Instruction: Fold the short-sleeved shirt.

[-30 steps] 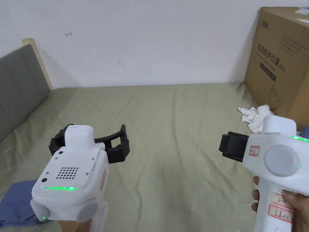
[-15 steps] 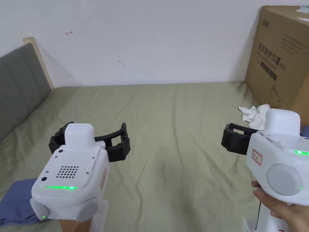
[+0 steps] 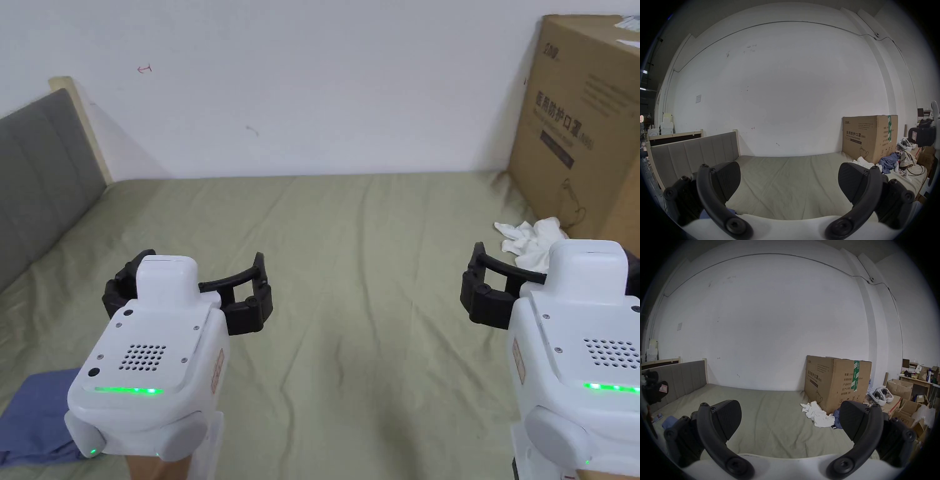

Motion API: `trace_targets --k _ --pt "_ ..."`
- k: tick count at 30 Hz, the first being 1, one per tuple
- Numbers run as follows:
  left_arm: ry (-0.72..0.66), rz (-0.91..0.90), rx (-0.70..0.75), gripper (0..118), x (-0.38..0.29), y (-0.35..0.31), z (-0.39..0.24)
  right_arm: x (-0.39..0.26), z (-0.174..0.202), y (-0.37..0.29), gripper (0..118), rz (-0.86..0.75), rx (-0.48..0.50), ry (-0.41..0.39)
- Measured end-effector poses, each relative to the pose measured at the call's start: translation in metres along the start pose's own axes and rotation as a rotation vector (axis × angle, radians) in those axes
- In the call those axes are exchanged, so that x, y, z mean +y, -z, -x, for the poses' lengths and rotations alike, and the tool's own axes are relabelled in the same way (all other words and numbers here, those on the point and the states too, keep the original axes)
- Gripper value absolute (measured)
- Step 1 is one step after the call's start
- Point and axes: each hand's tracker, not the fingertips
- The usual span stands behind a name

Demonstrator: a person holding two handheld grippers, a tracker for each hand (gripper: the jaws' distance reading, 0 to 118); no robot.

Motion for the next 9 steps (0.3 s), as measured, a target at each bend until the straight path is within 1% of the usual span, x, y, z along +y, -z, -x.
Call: trace_targets --k 3,9 --pt "0.001 0.000 0.000 118 0.0001 -0.0004 0.0000 0.0005 -0.0003 -0.0011 118 -0.002 0.016 0.007" --pt "0.002 -0.001 0.000 118 0.0002 -0.0007 0.0006 0.0010 -0.0005 -0.0023 118 0.001 0.016 0.002"
